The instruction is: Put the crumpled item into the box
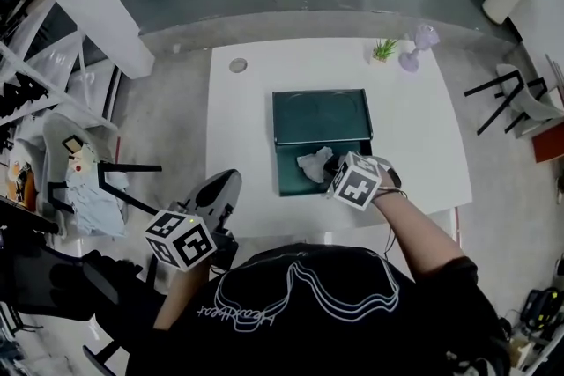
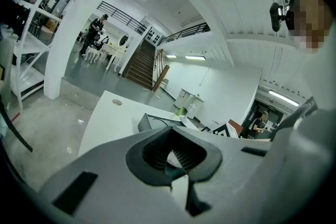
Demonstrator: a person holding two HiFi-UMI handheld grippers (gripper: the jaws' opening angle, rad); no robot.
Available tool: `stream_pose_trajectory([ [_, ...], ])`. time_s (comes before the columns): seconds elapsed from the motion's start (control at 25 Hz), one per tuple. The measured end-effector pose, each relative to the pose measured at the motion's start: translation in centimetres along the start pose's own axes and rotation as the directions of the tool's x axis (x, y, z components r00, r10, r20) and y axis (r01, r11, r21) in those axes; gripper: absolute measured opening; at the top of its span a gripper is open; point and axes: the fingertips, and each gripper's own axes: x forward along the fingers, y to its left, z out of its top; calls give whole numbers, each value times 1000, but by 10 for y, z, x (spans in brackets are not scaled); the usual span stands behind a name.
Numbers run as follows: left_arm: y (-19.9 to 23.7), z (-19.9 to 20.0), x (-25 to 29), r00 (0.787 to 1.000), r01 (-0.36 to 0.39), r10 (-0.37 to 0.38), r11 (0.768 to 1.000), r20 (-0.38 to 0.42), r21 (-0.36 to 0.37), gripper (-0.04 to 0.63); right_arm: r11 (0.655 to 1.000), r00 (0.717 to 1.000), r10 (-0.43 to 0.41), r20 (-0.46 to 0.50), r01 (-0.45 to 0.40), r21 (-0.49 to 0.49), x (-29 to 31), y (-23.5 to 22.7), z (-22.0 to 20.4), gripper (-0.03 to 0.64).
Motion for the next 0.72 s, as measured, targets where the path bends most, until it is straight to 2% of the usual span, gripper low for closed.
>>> stream_pose_trajectory([
  [0.08,1,0,3,1000,1,-1,1000,1,6,5,1000,1000,9,3,-9,9,1,-2,-1,26],
  [0.28,-7,8,1,1000,24,-24,999,4,27,5,998,1000,-8,-4,8,67,-3,-8,-3,126],
  [0.36,-12,13,-5,999,36,-36,999,1,39,5,993,1000,-13,24,11,116,-9,-8,-1,169],
  [0.56,-14,21,-12,998,64,-63,996,-27,66,5,953,983,-56,175,1,302,-36,-6,17,164],
  [0.64,-15,23,-14,996,78,-76,994,-38,71,5,929,961,-84,262,-19,369,-50,-4,28,147],
  [0.72,-19,25,-14,994,100,-96,992,-48,75,5,908,928,-128,351,-33,418,-68,-1,40,106],
])
